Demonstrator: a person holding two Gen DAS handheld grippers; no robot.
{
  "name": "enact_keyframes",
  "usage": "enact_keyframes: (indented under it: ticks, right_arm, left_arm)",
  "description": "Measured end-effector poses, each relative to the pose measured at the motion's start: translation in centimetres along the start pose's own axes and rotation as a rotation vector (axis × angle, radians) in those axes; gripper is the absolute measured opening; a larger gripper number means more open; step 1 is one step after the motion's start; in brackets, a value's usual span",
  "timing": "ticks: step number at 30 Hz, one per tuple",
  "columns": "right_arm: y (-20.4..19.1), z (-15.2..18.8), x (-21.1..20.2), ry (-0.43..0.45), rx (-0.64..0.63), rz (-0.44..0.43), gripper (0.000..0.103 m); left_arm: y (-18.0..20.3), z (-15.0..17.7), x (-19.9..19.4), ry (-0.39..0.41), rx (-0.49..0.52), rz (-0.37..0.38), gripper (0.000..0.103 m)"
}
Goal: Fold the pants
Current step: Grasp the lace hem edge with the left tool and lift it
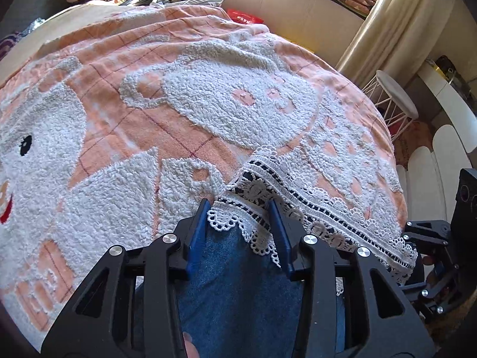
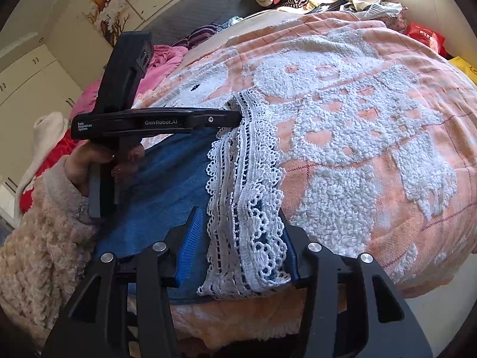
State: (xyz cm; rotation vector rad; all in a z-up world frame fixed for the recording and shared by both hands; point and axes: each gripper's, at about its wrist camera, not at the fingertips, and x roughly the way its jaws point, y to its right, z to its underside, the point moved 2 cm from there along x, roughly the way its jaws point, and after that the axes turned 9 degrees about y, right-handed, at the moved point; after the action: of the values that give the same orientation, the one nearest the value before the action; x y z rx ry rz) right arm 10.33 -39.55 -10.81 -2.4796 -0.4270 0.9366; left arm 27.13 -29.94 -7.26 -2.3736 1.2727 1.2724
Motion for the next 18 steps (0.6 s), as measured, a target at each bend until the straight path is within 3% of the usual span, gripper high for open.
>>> enact_keyframes:
  ticks: [5, 7, 9, 15, 18]
  right_arm:
    - [-0.3, -0.4, 1.0, -0.021, -0.008, -0.006, 0.047]
    - [-0.5, -0.5, 1.0, -0.022, -0.014, -0.012, 0.04]
    - [-0.7, -0.6, 0.9, -0.018, -0.023, -0.018, 0.025]
    - [-2.3, -1.1, -0.3, 0.023, -0.055, -0.027, 0.021]
    - [-3.8, -1.3, -1.0, 0.04, -0.089, -0.036, 0.02]
  left_arm:
    - [0.3, 0.2, 0.7, 0.015, -0.007, -0.005, 0.041]
    - [0.7, 0.2, 0.6, 0.025, 0.001, -0.016, 0.04]
    - [0.9, 0.2, 0.4, 0.023, 0.001, -0.027, 0.031]
    - [1.2, 0.1, -1.4, 0.06, 0.002, -0.057, 0.012]
    - [1.0, 0.3, -3.1, 0.101, -0.027, -0.034, 0.011]
